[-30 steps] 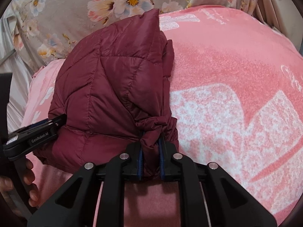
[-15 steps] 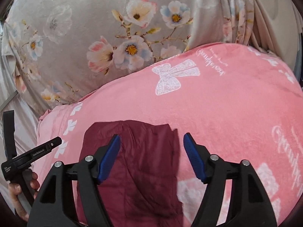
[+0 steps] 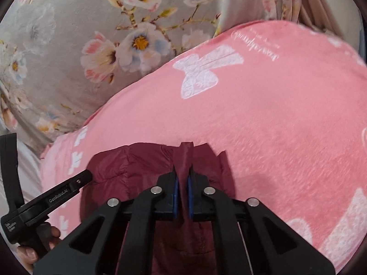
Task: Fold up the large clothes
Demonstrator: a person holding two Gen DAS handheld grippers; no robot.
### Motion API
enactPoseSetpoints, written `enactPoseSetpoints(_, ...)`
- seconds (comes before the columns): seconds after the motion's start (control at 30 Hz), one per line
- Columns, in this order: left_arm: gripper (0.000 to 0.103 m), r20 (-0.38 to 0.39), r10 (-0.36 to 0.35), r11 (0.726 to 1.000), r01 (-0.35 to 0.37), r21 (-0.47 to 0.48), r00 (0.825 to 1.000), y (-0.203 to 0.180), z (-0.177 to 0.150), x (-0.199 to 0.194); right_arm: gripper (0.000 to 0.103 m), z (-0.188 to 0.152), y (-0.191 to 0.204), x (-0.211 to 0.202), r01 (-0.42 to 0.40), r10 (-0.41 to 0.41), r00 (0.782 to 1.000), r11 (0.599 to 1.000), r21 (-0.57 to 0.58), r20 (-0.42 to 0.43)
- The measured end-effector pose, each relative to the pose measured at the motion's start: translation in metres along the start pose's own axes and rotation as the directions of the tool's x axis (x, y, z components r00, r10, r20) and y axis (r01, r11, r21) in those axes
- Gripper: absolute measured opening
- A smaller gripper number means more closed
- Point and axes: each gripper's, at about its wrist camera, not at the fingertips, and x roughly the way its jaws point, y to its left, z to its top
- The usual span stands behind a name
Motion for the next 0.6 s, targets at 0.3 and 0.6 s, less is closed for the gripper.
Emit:
enactPoseSetpoints(0.3,0.071,0.015,0.051,0.998,-0.052,0.032,0.999,-0.011,-0.016,0.031,0.005,-0.022,-0.006,0.038,0.096,-0.100,0.994,0.991,-0.098,-0.040)
enactPoseSetpoints(0.6,0.077,0.038,0.057,0.998,-0.058,0.025,0.998,-0.014,-0.023,0.045,0.006,-0.033,-0.012,0.056,0.089,-0.094,0.995,0.990,-0.109,-0.044)
